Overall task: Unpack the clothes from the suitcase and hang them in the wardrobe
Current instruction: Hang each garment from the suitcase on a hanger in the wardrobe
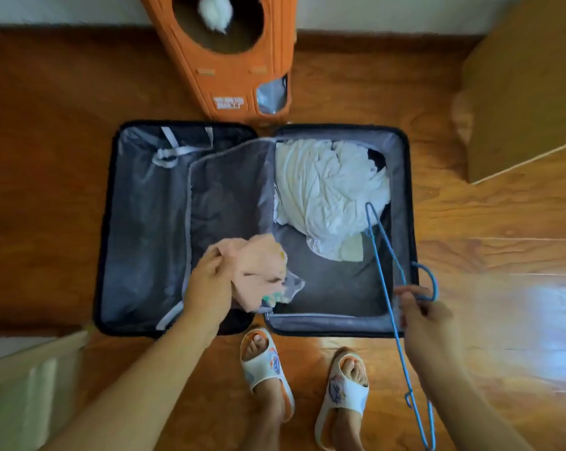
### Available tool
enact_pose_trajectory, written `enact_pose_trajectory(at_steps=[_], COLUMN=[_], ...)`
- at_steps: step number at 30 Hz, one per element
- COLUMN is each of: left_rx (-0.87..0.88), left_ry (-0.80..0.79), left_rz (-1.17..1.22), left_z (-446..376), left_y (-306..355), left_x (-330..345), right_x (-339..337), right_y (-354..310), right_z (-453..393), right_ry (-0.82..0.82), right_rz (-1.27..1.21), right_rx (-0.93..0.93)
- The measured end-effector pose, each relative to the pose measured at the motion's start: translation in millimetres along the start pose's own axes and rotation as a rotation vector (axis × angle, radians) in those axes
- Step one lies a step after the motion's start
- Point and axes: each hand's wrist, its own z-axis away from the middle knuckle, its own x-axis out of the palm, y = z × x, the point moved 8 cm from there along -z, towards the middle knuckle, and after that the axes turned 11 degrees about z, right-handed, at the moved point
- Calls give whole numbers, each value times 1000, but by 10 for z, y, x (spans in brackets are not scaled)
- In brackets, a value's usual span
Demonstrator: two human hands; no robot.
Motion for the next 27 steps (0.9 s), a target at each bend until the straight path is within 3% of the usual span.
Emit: enact_pose_trajectory(at_steps=[2,5,10,14,18,22,27], left_rx=[-30,11,162,281,606,681,772], left_ry=[-74,-202,-349,-382,-437,-350,139], left_rz=[242,320,522,74,2,-8,-435], left_z=[609,1592,3105,3965,4963,5564,5698], left_y=[730,1987,3586,4412,5086,5359,5603], left_x=[-154,-407,-769,-1023,-1202,-1470,-2382], right_x=[-386,-981,-1762,-2170,-2280,-2631,-3511], right_y=[-523,-1344,-2663,-3794,-4591,-4834,-5379], right_z=[267,668,1434,2210,2872,3195,3401], right_ry=[-15,-65,-364,-509,-559,-443,-329], right_rz=[6,21,30,60,95,94,34], right_rx=[-49,-150,-465,-886,-1235,-1286,-1253])
